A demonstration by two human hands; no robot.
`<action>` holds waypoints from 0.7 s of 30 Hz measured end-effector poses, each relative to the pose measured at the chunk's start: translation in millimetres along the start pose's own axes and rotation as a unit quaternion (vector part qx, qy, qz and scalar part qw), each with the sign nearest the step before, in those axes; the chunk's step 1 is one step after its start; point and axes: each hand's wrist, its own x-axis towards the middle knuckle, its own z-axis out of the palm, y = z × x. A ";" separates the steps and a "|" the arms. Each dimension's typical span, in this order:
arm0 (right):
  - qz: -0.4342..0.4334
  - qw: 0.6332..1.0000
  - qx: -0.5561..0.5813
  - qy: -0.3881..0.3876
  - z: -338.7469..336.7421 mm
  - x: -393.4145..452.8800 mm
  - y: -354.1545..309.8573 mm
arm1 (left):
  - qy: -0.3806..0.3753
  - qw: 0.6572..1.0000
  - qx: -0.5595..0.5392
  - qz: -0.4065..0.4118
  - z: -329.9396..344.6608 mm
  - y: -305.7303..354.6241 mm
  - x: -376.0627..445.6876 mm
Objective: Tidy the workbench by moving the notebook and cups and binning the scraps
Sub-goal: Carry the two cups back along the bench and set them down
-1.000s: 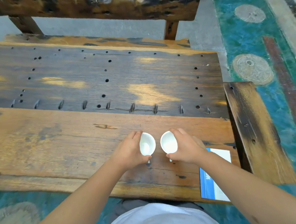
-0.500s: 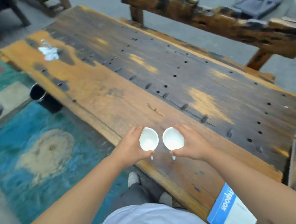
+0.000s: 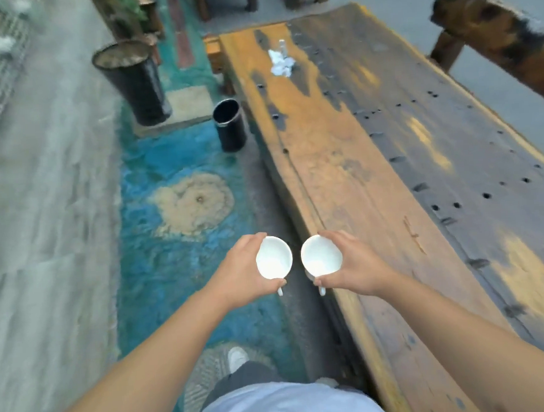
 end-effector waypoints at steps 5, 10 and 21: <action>-0.047 0.998 -0.019 -0.030 31.1 42.3 -67.7 | 0.041 0.998 -0.009 -0.044 -47.9 -58.0 -23.9; -0.081 0.994 -0.046 -0.062 59.6 75.4 -127.0 | 0.073 0.994 -0.035 -0.071 -93.5 -113.0 -43.7; -0.105 0.988 -0.082 -0.075 94.6 146.7 -203.6 | 0.087 0.991 -0.043 -0.091 -160.1 -186.0 -27.8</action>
